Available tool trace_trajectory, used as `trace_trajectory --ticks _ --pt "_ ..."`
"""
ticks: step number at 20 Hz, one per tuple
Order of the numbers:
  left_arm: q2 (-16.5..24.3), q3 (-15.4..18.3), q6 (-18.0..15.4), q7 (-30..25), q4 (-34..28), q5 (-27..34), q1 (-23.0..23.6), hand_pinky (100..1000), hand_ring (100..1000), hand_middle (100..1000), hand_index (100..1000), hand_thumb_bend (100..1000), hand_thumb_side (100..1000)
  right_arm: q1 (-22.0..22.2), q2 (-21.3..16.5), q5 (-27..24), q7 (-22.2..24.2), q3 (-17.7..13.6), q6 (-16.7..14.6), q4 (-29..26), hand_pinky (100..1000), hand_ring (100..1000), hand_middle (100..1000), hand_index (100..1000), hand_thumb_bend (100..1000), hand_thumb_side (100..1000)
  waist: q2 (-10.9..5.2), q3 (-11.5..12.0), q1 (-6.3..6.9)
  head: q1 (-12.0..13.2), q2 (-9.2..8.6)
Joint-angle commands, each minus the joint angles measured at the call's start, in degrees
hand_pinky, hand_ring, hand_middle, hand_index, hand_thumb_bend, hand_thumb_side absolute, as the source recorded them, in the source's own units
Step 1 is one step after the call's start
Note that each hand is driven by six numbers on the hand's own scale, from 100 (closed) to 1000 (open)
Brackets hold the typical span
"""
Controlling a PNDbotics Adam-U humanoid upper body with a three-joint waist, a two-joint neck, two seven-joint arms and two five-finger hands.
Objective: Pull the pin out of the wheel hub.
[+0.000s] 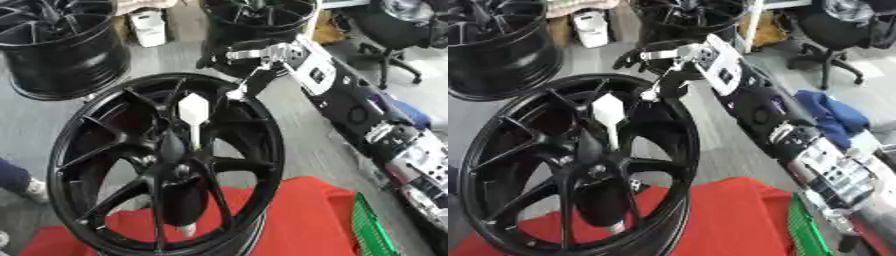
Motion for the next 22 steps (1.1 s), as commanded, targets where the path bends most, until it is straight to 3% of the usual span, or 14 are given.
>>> trace_trajectory --ticks 1,2,7,9,22 --pt "0.4 0.6 0.2 -0.1 -1.1 -0.4 -0.3 555 684 631 796 450 634 -1.6 -0.6 -1.4 2.0 0.4 -0.5 -1.3 886 988 1000 941 100 269 -0.68 0.1 -0.01 -0.2 -0.35" --pt "0.3 0.6 0.2 -0.1 -1.1 -0.4 -0.3 555 684 631 796 450 634 -1.5 -0.7 -1.8 2.8 0.7 -0.4 -1.6 886 987 1000 941 100 271 -0.69 0.0 -0.01 -0.2 -0.33" --pt "0.2 0.6 0.2 -0.4 -1.0 -0.6 -0.1 555 685 632 797 452 637 -1.2 -0.4 -3.6 6.7 2.3 0.0 -3.2 880 971 1000 910 100 446 -0.69 -0.1 0.04 0.1 -0.15" --pt "0.1 0.6 0.3 -0.5 -0.9 -0.8 -0.1 555 685 632 797 453 638 -1.2 -0.4 -4.3 7.9 2.8 0.0 -4.2 880 968 1000 911 100 432 -0.67 -0.1 0.04 0.1 -0.14" --pt "0.0 0.7 0.4 -0.8 -0.7 -1.2 0.0 554 687 632 799 454 640 0.4 0.2 -7.3 8.4 7.9 0.9 -9.0 879 968 1000 976 100 594 -0.55 -0.3 -0.03 -0.2 -0.14"
